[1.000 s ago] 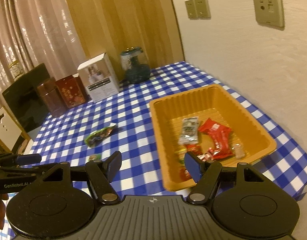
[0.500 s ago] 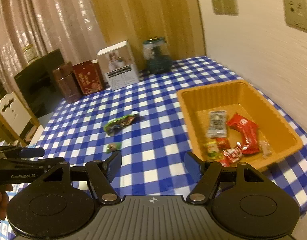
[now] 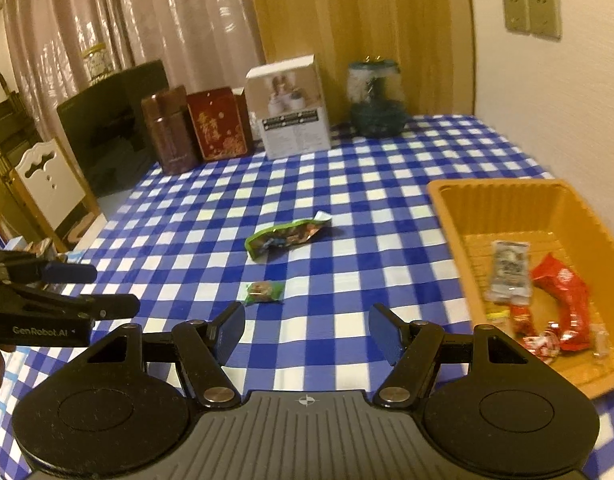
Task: Organize snacks
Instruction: 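Move both open tools back toward the remaining green snacks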
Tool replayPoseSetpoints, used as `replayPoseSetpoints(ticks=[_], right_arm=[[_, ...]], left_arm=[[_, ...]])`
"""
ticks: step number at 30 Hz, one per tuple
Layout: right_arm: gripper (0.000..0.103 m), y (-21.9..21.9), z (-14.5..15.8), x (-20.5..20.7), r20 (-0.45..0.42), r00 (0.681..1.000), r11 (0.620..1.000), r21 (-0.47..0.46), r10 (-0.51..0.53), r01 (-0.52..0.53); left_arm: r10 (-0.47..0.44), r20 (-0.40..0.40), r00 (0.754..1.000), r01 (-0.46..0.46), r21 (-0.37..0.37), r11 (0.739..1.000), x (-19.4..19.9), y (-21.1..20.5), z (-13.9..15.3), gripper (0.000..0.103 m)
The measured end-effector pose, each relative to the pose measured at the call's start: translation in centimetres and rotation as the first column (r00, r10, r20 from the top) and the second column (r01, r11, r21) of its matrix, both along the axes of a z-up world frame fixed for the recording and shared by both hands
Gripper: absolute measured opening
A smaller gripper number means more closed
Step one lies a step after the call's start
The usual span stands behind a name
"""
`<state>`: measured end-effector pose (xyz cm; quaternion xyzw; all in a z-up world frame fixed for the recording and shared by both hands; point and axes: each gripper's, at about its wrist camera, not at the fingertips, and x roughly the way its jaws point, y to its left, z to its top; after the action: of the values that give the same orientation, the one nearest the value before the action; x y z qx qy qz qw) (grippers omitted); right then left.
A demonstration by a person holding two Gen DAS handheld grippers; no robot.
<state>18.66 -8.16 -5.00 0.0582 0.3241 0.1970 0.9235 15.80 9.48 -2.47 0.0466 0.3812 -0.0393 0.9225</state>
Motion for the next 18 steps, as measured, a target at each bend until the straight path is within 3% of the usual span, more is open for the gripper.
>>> replayPoseSetpoints(ticks=[9, 12, 18], right_arm=[[0.068, 3.2, -3.0, 3.0, 0.005, 0.999, 0.999, -0.017, 0.051, -0.051], [0.059, 4.2, -4.1, 4.2, 0.003, 0.998, 0.998, -0.019, 0.058, -0.058], [0.055, 6.0, -5.6, 6.3, 0.001, 0.998, 0.998, -0.012, 0.058, -0.058]], left_arm=[[-0.009, 0.001, 1.0, 0.009, 0.003, 1.0, 2.8, 1.5, -1.9, 0.069], [-0.003, -0.002, 1.0, 0.003, 0.002, 1.0, 3.6, 2.0, -2.5, 0.069], [0.005, -0.009, 1.0, -0.005, 0.005, 1.0, 4.9, 2.7, -3.6, 0.069]])
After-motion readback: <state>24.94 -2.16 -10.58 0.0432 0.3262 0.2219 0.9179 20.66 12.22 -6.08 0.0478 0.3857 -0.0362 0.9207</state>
